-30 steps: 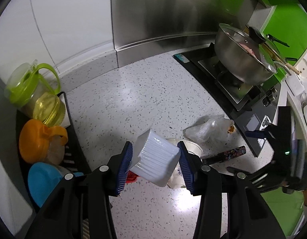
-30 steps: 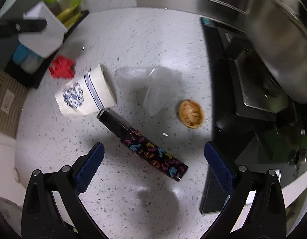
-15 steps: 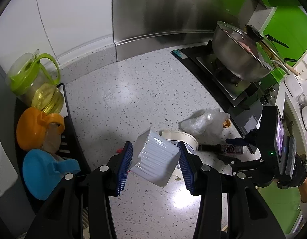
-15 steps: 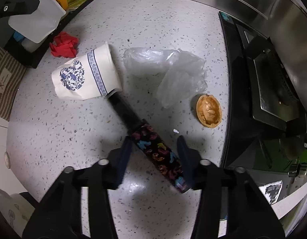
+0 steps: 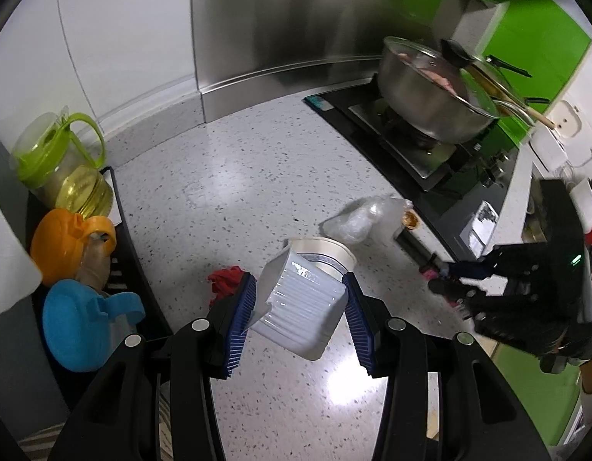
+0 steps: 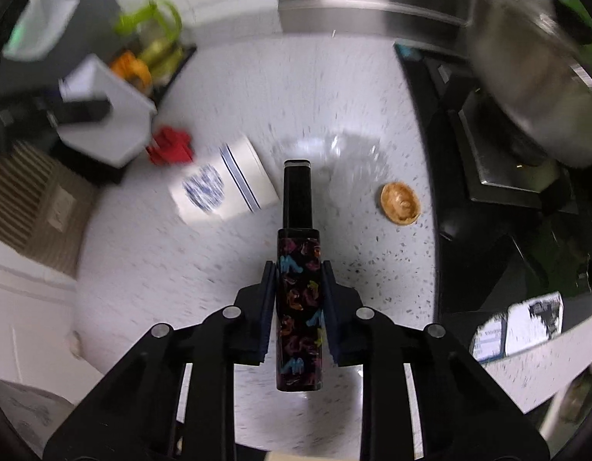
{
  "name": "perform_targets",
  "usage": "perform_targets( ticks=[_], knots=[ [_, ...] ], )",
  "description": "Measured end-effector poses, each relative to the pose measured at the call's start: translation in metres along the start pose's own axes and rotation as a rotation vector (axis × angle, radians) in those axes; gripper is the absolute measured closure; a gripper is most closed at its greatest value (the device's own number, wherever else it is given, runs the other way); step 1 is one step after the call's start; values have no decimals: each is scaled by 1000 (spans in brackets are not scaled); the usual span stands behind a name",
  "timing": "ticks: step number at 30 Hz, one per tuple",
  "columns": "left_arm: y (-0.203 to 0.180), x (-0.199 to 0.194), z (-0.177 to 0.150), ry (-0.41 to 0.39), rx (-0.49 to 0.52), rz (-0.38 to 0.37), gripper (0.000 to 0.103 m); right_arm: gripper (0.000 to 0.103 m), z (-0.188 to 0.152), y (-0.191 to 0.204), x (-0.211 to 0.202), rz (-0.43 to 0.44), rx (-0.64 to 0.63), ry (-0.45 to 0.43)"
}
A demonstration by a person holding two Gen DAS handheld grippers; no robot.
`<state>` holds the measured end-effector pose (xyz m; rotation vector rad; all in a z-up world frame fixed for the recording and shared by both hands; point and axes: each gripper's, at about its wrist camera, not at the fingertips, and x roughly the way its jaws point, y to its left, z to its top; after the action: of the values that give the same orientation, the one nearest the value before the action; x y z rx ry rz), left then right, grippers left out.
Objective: Collect trash
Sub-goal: 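Carry the white box and lighter with both grippers over the pink wastebasket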
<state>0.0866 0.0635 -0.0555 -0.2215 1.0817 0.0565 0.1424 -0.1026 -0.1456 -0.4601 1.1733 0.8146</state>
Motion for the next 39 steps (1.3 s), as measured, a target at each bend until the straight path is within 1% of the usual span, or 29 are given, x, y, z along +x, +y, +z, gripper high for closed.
perform_targets(
  ticks=[4,9,12,15,18,19,21,24,27,29,30,33,38,39],
  knots=[
    [-10,-15,-3,-13,50,-19,57,80,2,5,-38,-12,75,-97],
    [-32,-35,-9,-33,163,-60,57,80,-16,17,-83,-62,160,-204],
    [-46,-43,-13,-44,234,-91,57,80,-37,22,-113,-126,234,-261],
    [-69,-48,-18,-48,329,-135,57,80,-64,20,-138,-197,302,-293],
    [-93,-50,-23,-45,395,-175,57,80,-106,16,-163,-267,397,-310],
    [-106,-51,-26,-43,424,-194,57,80,-116,15,-168,-284,418,-311],
    [-128,-51,-32,-43,470,-223,57,80,-150,11,-185,-335,479,-314],
    [-167,-53,-45,-45,544,-279,57,80,-192,2,-202,-392,558,-323],
    [-215,-52,-64,-41,624,-341,57,80,-247,-8,-223,-456,652,-328],
    [-240,-50,-77,-34,661,-365,57,80,-278,-13,-232,-485,694,-325],
    [-258,-47,-86,-24,684,-379,57,80,-296,-17,-236,-496,718,-324],
    [-297,-39,-109,-3,719,-402,57,80,-345,-30,-241,-519,767,-308],
    [-348,-19,-144,32,749,-418,57,80,-404,-56,-234,-506,812,-271],
    [-358,-14,-151,39,753,-419,57,80,-410,-60,-233,-505,815,-265]
  ],
)
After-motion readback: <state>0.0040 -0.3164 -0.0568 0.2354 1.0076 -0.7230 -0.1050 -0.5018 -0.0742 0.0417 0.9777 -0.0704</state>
